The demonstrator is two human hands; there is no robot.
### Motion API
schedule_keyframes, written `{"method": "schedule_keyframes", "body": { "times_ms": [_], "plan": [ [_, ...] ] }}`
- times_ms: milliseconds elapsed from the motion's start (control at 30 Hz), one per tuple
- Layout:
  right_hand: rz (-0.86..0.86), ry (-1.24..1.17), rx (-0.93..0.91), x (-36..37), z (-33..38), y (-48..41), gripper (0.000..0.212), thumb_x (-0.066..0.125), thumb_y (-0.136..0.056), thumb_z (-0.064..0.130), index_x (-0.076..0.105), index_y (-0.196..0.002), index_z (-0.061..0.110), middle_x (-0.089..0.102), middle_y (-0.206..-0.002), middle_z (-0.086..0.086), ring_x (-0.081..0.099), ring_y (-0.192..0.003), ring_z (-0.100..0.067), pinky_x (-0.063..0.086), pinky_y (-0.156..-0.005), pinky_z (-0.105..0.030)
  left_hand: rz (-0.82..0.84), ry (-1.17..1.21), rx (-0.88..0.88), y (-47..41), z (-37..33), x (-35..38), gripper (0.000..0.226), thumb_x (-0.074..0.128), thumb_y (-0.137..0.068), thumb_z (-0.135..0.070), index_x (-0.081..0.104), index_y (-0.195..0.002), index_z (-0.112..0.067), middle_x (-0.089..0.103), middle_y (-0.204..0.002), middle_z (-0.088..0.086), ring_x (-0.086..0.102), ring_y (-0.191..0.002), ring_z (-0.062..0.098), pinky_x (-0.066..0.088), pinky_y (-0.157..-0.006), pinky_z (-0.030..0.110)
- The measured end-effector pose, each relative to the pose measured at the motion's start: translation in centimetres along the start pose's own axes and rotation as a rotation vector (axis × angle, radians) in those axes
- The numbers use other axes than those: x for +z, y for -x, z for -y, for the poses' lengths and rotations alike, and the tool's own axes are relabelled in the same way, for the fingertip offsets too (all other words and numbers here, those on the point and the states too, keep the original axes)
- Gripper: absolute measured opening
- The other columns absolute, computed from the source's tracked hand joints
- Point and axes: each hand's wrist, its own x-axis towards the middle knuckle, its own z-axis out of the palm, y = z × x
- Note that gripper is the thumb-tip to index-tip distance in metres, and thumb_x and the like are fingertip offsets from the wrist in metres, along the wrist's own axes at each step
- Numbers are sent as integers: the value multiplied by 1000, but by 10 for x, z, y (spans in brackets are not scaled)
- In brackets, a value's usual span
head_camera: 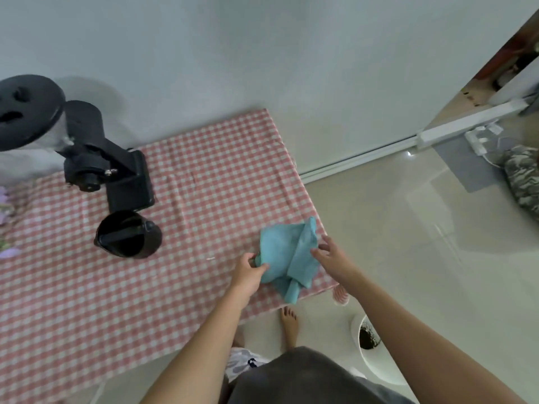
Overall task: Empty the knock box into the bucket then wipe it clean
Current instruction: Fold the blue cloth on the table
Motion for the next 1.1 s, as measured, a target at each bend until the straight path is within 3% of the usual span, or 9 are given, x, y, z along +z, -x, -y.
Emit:
{"method": "schedule_keyframes", "body": {
  "times_ms": [233, 333, 433, 533, 633, 733, 900, 967, 1100],
  "plan": [
    [-62, 160, 61, 4, 27, -55, 85, 66, -86, 58, 36, -150, 10, 57, -143, -12, 57, -128, -34, 51, -103, -45, -27, -395, 287, 35, 2, 6, 26, 72, -86, -10, 53, -95, -26, 61, -104, -3, 60, -87, 11, 43, -66, 20],
    [-52, 252, 76, 7, 25, -72, 65, 70, -86, 47, 51, -135, 10, 62, -131, -13, 61, -120, -35, 53, -98, -47, 29, -415, 256, 37, 2, 8, 28, 70, -85, -12, 51, -99, -29, 65, -102, -4, 61, -85, 10, 51, -71, 27],
    [-26, 302, -16, 4, 19, -80, 28, 58, -85, 24, 67, -109, 11, 72, -111, -15, 68, -107, -35, 56, -93, -49, 90, -53, 113, 39, -8, 7, 43, 79, -86, -19, 45, -108, -30, 67, -112, -3, 65, -90, 8, 56, -71, 28],
    [53, 242, -97, -5, 29, -60, 18, 52, -85, 12, 68, -92, 17, 72, -92, -8, 68, -89, -25, 58, -87, -46, 69, 204, -8, 35, -22, 2, 47, 80, -89, -34, 47, -121, -20, 66, -106, -10, 65, -89, 4, 54, -67, 17],
    [143, 197, -150, -21, 35, -42, 23, 48, -85, 11, 68, -96, 12, 70, -92, -10, 63, -84, -23, 55, -80, -46, 31, 249, -31, 25, -25, -4, 44, 75, -92, -36, 62, -127, -12, 74, -121, 4, 72, -104, 20, 61, -91, 36],
    [213, 111, -147, -37, 38, -32, 25, 42, -93, 4, 64, -104, -1, 63, -91, -12, 57, -83, -23, 47, -71, -38, -1, 154, 45, 25, -30, -14, 18, 63, -101, -18, 65, -119, -12, 73, -120, 11, 72, -103, 25, 60, -94, 47],
    [242, 274, -272, -52, 50, -14, 40, 48, -87, 3, 60, -116, 26, 54, -83, -9, 52, -73, -20, 44, -65, -27, 68, 27, 200, 32, -40, -39, 21, 62, -96, -4, 61, -105, -24, 71, -109, 1, 70, -96, 13, 58, -73, 25],
    [276, 465, -346, -51, 57, -8, 45, 50, -86, 2, 58, -123, 26, 60, -87, -2, 55, -72, -16, 43, -62, -20, 116, -31, 267, 34, -41, -45, 23, 60, -94, -1, 63, -103, -22, 73, -105, 2, 70, -93, 13, 57, -73, 24],
    [280, 684, -396, -49, 66, -3, 30, 54, -85, 5, 64, -107, 22, 64, -96, 5, 57, -77, -6, 39, -62, -16, 163, -64, 325, 41, -45, -43, 19, 63, -91, -4, 72, -101, -18, 76, -101, 6, 68, -91, 15, 56, -79, 28]
  ]
}}
